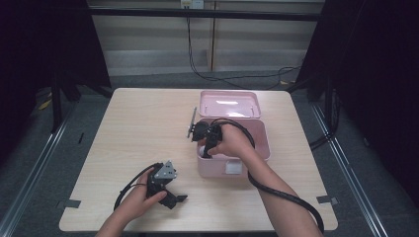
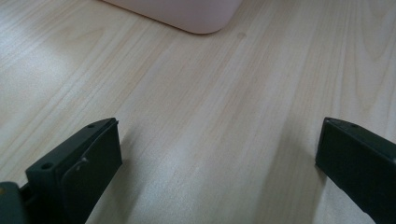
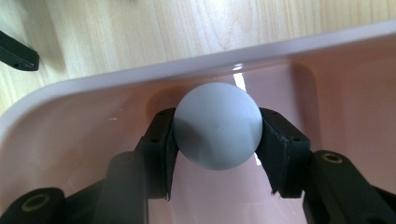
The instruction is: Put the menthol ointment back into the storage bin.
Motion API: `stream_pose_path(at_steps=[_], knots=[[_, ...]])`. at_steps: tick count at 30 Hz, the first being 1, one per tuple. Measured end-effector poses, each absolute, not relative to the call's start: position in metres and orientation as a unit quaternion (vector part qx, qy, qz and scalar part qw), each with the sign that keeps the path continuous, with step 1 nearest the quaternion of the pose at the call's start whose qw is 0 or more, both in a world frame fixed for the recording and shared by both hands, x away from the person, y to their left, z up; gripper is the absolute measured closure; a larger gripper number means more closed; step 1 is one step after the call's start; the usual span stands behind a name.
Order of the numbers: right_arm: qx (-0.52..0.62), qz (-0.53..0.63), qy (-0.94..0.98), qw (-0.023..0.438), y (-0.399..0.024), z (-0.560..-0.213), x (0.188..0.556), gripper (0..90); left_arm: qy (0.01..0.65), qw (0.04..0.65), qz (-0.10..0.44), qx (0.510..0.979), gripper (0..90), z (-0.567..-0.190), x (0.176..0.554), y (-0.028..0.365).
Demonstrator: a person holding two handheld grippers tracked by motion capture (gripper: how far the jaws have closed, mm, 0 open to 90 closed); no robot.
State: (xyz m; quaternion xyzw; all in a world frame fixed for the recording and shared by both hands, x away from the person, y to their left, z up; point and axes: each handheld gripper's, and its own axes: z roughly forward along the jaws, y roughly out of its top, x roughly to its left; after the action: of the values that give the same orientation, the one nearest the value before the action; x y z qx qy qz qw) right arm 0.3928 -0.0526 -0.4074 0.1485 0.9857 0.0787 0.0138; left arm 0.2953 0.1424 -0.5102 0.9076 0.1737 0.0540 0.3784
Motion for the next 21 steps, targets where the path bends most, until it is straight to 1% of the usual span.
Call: stream_pose_path(at_steps=[21], knots=[[0.143,0.076,0.987,0.015,-0.0519,-0.4149,0.3949,50.0,0.174,0.378,0.054,0.908,0.0,-0.5101,0.2952,0.1424]])
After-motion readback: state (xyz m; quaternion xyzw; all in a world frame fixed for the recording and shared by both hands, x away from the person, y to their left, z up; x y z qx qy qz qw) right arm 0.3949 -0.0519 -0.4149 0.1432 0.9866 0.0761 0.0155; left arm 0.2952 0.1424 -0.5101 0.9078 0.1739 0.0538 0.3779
